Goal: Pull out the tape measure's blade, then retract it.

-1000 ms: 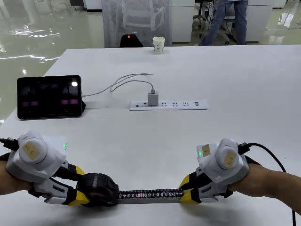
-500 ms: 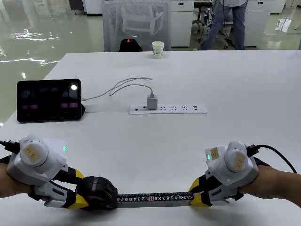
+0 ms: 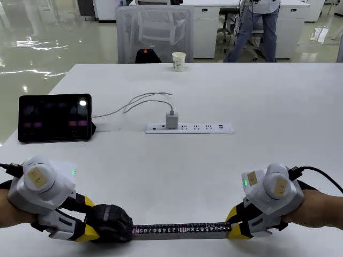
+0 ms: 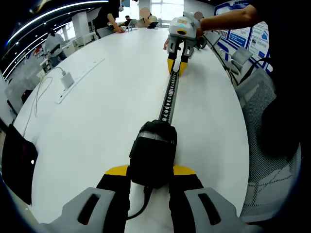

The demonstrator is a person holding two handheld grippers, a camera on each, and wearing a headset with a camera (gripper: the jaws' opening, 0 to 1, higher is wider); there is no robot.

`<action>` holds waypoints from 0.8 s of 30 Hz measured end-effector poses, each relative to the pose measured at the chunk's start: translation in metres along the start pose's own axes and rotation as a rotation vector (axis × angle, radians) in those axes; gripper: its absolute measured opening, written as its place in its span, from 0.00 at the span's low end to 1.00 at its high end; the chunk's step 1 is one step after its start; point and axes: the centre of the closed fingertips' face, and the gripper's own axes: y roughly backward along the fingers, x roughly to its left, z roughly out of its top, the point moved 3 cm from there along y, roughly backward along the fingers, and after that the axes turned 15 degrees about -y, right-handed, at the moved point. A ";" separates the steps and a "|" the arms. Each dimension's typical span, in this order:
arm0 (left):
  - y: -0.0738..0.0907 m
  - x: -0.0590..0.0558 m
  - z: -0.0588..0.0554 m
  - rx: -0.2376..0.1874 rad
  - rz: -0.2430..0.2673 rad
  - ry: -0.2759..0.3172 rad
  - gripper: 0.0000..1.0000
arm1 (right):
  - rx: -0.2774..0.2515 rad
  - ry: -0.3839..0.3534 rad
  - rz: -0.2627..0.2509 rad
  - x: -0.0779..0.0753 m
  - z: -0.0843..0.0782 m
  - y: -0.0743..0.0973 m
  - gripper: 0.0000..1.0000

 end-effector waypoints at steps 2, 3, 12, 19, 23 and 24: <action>0.000 0.000 0.000 0.000 0.000 0.001 0.25 | 0.009 0.000 -0.006 -0.002 -0.003 0.003 0.09; 0.000 0.000 0.000 0.000 0.000 0.001 0.25 | 0.015 -0.001 -0.009 -0.003 -0.005 0.004 0.09; -0.001 0.000 0.000 0.007 0.003 0.001 0.25 | 0.026 -0.009 -0.018 -0.005 -0.011 0.009 0.09; -0.002 0.002 -0.001 0.024 0.003 -0.006 0.25 | 0.041 -0.006 -0.020 -0.005 -0.011 0.007 0.10; -0.002 0.002 -0.001 0.034 0.002 -0.012 0.25 | 0.052 -0.002 -0.019 -0.004 -0.010 0.008 0.10; -0.002 0.001 -0.001 0.037 0.003 -0.012 0.25 | 0.054 -0.003 -0.019 -0.004 -0.010 0.008 0.11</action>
